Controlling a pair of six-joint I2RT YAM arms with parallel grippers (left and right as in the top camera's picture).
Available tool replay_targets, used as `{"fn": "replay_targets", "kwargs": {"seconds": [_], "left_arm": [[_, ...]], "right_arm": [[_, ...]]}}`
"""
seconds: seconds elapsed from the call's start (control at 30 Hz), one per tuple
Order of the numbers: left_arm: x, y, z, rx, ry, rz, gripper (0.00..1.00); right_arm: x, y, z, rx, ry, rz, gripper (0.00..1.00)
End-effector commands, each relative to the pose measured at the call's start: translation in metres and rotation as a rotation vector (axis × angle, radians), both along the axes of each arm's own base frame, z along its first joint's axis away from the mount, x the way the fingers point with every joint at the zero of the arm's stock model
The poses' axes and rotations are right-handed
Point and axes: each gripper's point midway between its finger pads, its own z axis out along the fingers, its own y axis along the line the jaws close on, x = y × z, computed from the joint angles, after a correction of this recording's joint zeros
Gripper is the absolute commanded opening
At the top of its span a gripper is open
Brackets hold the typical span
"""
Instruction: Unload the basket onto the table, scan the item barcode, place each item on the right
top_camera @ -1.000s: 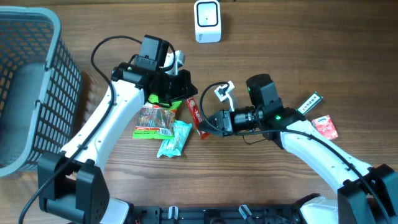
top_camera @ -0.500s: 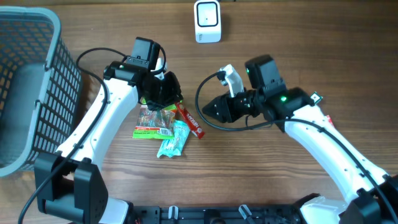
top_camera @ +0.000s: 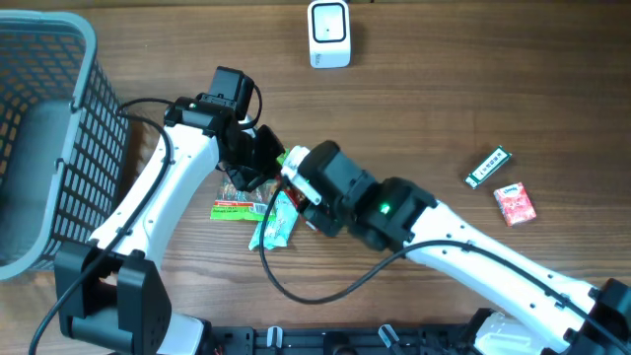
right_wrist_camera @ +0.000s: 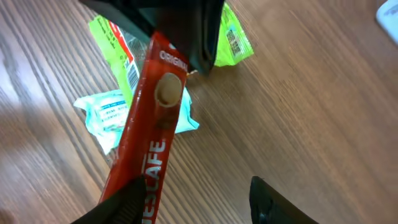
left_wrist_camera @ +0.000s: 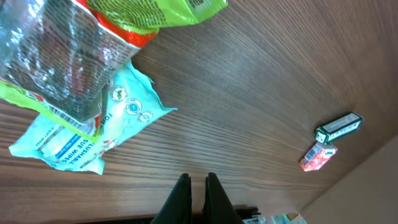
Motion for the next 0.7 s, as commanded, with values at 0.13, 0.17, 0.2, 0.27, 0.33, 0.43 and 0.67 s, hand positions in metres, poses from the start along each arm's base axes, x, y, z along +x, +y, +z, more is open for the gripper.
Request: {"fn": "replay_targets", "kwargs": {"seconds": [0.13,0.17,0.2,0.27,0.33,0.43,0.67], "left_arm": [[-0.006,-0.014,0.005,-0.057,0.022,-0.014,0.04],[-0.005,-0.011,0.003,-0.032,0.017,-0.007,0.04],[-0.005,-0.009,0.001,-0.011,0.018,0.008,0.04],[-0.004,-0.008,0.0,-0.004,0.016,0.009,0.04],[-0.003,-0.005,-0.001,0.01,0.011,0.012,0.04],[-0.003,-0.005,-0.001,0.011,0.016,0.022,0.04],[-0.01,-0.019,0.003,-0.041,0.046,0.01,0.04]], "right_arm": [[-0.006,0.017,0.003,0.046,0.025,0.072,0.55],[-0.005,0.02,0.006,0.065,0.023,0.078,0.55],[-0.003,0.023,0.008,0.077,0.012,0.079,0.55],[-0.003,0.028,0.012,0.102,0.009,0.088,0.55],[-0.008,0.035,0.016,0.138,0.028,0.115,0.55],[-0.009,0.034,0.014,0.142,0.048,0.097,0.54],[-0.007,0.003,-0.008,-0.012,0.046,0.024,0.54]]}}
